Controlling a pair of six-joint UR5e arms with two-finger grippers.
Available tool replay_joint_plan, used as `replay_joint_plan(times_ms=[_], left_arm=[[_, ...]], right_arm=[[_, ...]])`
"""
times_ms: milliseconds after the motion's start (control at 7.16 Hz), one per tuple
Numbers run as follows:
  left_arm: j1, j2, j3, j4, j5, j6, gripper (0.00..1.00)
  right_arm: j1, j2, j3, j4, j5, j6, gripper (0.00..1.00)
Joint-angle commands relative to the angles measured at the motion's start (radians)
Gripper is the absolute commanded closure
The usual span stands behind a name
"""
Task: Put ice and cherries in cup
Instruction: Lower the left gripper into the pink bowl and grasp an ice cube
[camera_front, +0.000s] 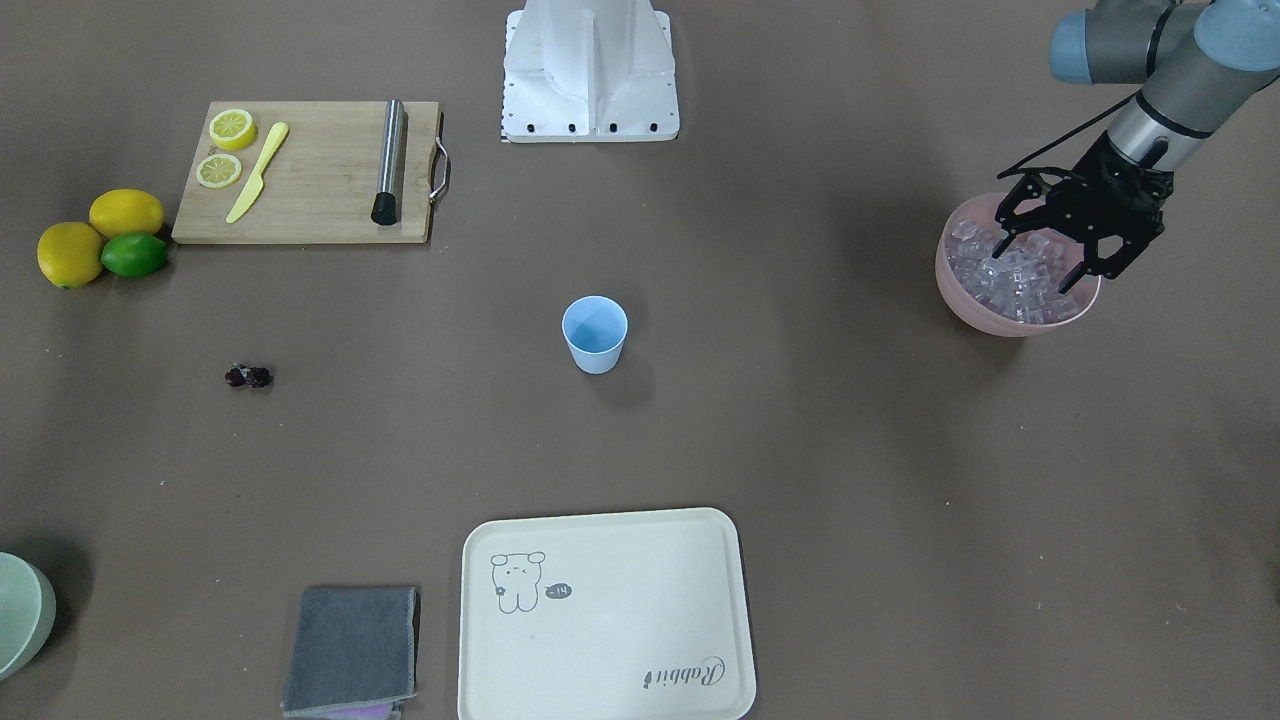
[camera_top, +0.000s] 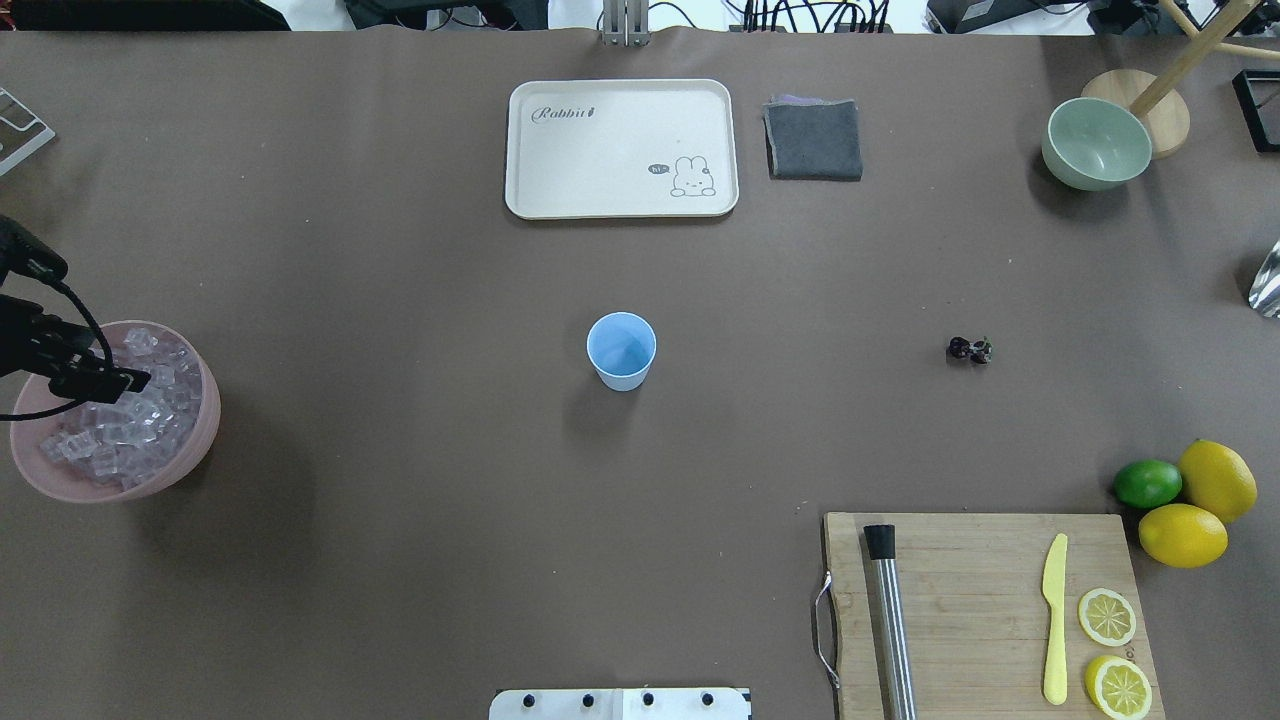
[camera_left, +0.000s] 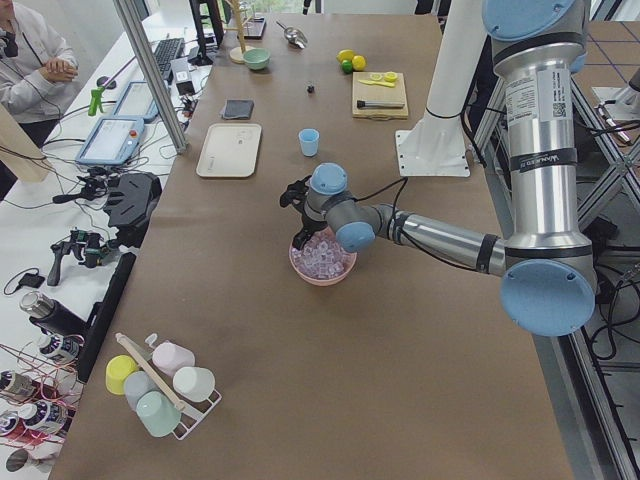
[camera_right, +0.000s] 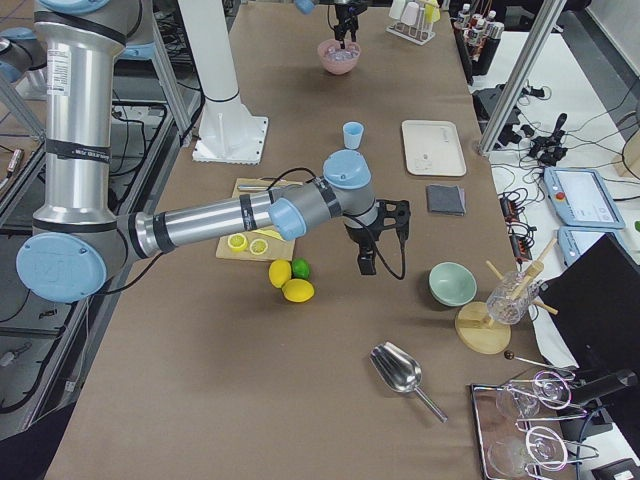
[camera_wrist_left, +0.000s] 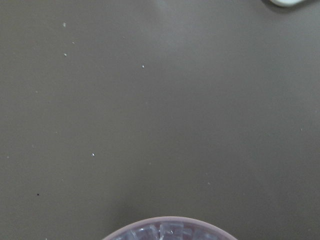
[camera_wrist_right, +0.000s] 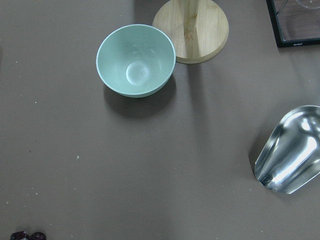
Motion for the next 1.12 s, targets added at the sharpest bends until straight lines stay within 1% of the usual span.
replay_joint_plan(times_ms=[0, 419, 559, 838, 977], left_arm=[[0.022, 0.014, 0.000, 0.000, -0.005, 0.035, 0.31], [0.067, 0.032, 0.005, -0.057, -0.008, 0.024, 0.33], [0.076, 0.032, 0.012, -0.057, -0.008, 0.024, 0.35], [0.078, 0.034, 0.022, -0.058, -0.008, 0.024, 0.41], [0.081, 0.032, 0.020, -0.058, -0.008, 0.024, 0.48]], right_arm=[[-0.004, 0.013, -0.001, 0.000, -0.002, 0.002, 0.00], [-0.004, 0.013, -0.003, 0.000, -0.002, 0.002, 0.00], [-0.004, 0.013, -0.003, 0.000, -0.002, 0.002, 0.00], [-0.004, 0.013, -0.003, 0.000, -0.002, 0.002, 0.00], [-0.004, 0.013, -0.003, 0.000, -0.002, 0.002, 0.00]])
